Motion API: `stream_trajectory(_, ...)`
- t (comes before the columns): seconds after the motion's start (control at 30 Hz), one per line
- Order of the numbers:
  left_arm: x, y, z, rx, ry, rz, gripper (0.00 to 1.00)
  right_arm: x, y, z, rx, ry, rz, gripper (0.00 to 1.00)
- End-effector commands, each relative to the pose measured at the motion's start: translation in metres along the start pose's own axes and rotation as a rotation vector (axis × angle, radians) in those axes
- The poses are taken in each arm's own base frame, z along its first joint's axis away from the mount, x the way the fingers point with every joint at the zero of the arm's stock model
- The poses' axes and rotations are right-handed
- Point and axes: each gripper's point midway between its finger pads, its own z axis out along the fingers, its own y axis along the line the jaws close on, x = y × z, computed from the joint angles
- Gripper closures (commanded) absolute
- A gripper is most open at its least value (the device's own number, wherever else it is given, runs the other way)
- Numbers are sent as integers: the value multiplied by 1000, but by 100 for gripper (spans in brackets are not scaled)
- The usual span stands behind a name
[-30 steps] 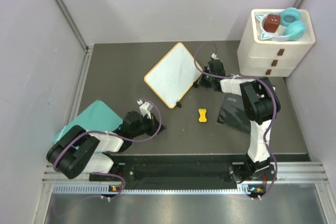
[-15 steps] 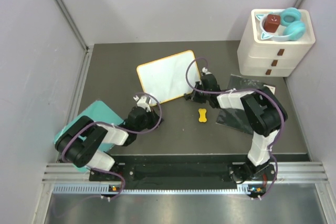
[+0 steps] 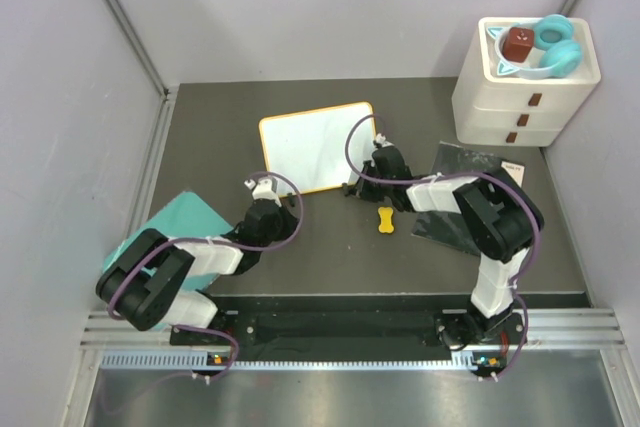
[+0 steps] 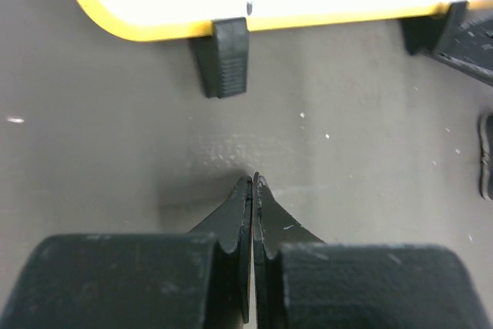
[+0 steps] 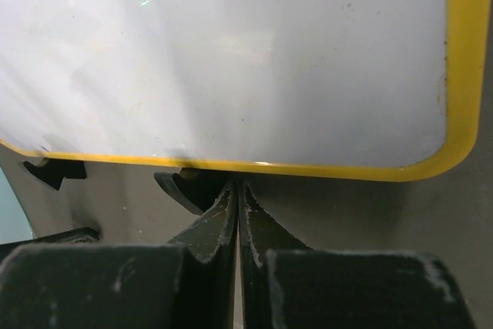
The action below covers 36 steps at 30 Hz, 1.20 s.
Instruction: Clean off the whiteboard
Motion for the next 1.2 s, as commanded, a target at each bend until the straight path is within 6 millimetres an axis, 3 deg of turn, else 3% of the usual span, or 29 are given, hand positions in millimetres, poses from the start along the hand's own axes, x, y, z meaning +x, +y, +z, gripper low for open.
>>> stream_trajectory(0.0, -19, 9, 3, -76, -45, 21, 100, 17, 3, -13, 8, 26, -17, 100)
stream_trajectory(0.37, -28, 14, 36, -97, -30, 50, 100, 0, 19, -80, -23, -80, -43, 100)
stream_trajectory(0.57, -36, 11, 53, -103, -16, 103, 100, -4, 18, -103, -14, -110, -65, 100)
stream_trajectory(0.7, -34, -9, 60, 9, 20, 134, 100, -10, 22, -114, -23, -136, -85, 100)
stream_trajectory(0.83, -20, -41, 42, 223, 43, 138, 100, -5, 17, -122, -17, -133, -83, 100)
stream_trajectory(0.9, -14, -43, 29, 266, 21, 135, 100, -2, 15, -125, -13, -129, -83, 100)
stream_trajectory(1.1, -36, -69, -13, 370, -36, 192, 99, -7, 12, -141, 3, -167, -94, 100)
stream_trajectory(1.17, -44, -68, -28, 337, -35, 213, 95, -9, 6, -151, 33, -185, -103, 100)
